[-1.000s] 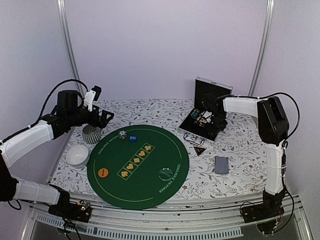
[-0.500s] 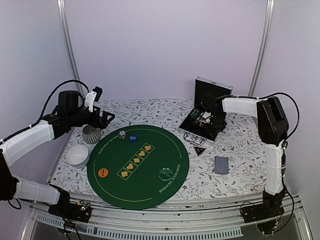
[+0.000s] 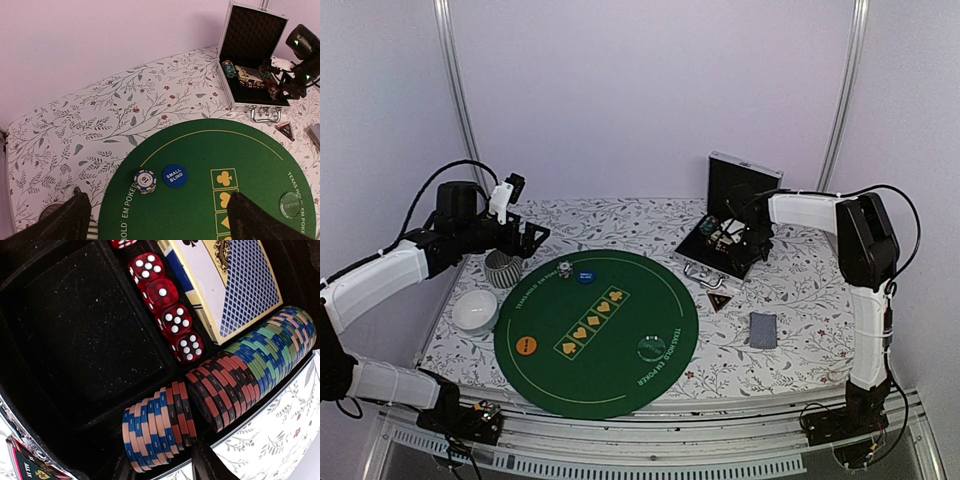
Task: Distribute texas hold em gaming equipment
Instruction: Adjust the poker chips pile in the chip case.
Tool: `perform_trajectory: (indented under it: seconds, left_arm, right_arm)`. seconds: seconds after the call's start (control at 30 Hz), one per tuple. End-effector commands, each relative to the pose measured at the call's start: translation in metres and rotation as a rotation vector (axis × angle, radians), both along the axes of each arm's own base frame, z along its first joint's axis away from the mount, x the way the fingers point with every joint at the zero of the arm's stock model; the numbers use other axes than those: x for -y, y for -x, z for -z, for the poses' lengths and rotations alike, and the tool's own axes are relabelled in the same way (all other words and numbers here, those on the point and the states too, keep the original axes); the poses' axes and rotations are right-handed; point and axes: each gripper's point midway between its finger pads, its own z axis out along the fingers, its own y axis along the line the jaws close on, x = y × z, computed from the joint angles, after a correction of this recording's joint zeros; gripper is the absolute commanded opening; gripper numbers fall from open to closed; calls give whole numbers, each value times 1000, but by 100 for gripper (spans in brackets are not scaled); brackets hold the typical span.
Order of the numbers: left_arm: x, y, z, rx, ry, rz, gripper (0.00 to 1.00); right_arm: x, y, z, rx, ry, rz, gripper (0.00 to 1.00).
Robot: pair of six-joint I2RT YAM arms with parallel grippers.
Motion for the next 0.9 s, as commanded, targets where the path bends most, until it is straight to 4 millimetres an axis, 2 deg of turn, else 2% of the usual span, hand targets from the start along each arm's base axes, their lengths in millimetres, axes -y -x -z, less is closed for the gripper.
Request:
perform_trajectory:
  seconds: [0.0, 0.67, 0.87]
  left_arm:
    - [5, 2, 4, -1, 1, 21, 98]
    - [5, 2, 7, -7, -5, 20, 97]
    - [5, 2, 7, -7, -6, 21, 98]
  right_arm:
    - [-13, -21, -10, 75, -98, -37, 40]
    - [-11, -43, -27, 148, -129, -103, 42]
    - [-24, -40, -27, 127, -199, -141, 42]
